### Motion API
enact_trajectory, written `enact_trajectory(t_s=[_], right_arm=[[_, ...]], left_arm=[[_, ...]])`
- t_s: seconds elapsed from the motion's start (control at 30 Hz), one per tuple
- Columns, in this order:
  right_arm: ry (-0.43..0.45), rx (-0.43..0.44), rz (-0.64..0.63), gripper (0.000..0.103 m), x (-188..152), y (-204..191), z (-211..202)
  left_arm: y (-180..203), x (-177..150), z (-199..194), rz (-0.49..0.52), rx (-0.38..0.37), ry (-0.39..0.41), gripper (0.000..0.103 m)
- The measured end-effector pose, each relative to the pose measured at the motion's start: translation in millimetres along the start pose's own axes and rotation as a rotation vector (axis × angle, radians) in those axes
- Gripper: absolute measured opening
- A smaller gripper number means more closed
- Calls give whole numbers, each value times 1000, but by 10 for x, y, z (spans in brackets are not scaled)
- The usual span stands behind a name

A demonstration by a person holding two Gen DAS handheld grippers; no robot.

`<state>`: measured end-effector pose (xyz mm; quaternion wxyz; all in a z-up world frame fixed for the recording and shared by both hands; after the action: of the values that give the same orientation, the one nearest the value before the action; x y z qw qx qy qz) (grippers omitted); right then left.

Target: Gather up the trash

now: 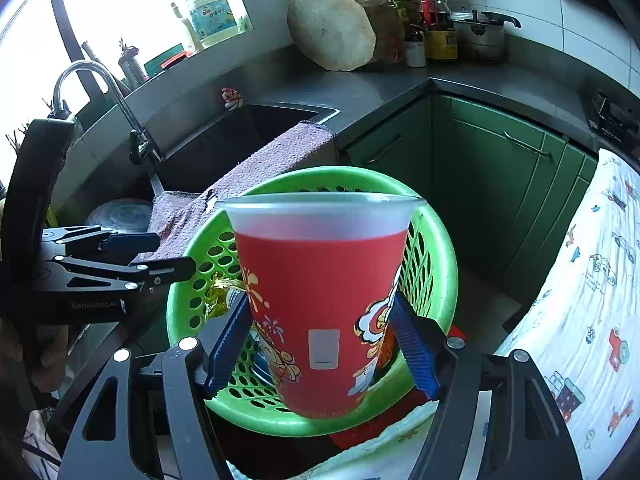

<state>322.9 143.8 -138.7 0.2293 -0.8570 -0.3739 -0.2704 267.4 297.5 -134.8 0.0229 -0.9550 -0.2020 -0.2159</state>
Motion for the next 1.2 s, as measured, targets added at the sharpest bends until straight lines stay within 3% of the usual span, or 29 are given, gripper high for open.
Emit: enact_trajectory(t_s=[0.7,1.13,1.2], right_arm=[[19,-12,2,72,-104,98,-224],[25,-38,31,73,-190,221,-375],[26,-45,41,73,-212,261,-404]], left_arm=[[189,-221,522,165,3,-125,66],[332,-218,873,292,88,-169,66],[362,-221,906,317,122,-158,57]])
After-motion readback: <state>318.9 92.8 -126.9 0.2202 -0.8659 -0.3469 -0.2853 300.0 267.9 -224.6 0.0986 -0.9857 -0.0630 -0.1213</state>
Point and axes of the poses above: each gripper's, at about its wrist camera, not at the fingertips, and z roughly the way its jaws point, y to its right, x to its top, the point moved 3 cm from there along z, roughly the way its jaws point, and after that the axes turned 7 degrees about -z, right-handed, at the moved point
